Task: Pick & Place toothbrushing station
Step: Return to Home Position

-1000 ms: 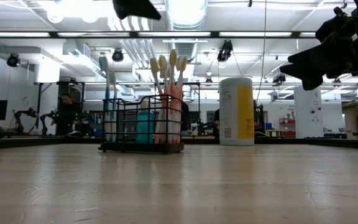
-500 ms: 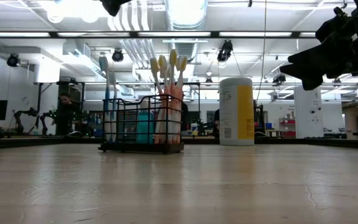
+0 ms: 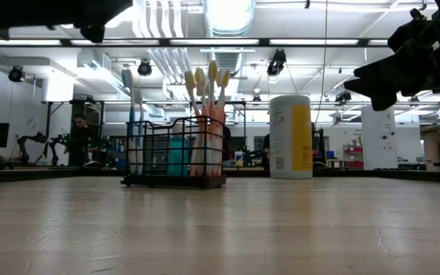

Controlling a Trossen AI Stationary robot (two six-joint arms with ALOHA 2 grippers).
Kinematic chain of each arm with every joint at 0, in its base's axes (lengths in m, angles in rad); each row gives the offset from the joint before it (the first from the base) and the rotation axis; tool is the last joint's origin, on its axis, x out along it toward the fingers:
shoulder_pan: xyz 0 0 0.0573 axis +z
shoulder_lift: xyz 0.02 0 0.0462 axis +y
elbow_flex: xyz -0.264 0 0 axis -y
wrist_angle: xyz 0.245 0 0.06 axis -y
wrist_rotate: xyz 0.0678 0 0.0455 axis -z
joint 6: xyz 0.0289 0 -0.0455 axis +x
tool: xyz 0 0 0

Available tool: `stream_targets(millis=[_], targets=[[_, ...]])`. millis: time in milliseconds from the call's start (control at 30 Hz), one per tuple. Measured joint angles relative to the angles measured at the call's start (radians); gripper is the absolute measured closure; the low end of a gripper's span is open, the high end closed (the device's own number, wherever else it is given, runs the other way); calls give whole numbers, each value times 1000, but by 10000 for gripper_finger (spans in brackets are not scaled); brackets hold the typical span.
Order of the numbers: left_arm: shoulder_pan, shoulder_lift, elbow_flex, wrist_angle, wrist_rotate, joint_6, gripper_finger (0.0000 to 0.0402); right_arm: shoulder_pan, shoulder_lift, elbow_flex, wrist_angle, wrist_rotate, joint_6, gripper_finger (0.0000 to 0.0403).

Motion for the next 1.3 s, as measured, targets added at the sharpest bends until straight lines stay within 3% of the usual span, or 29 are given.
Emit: stream_targets(millis=[667, 800, 1100, 1300], targets=[[0, -533, -301, -4, 156, -43, 390, 0, 0, 0, 0, 0, 0, 199], [0, -532, -333, -36, 160, -98, 390, 0, 0, 0, -1, -1, 0, 199], [-1, -534, -343, -304, 190, -183, 390, 0, 0, 0, -1, -1, 0, 199], [-1, -532, -356, -320, 190, -189, 390, 0, 0, 0, -1, -1, 0, 199]])
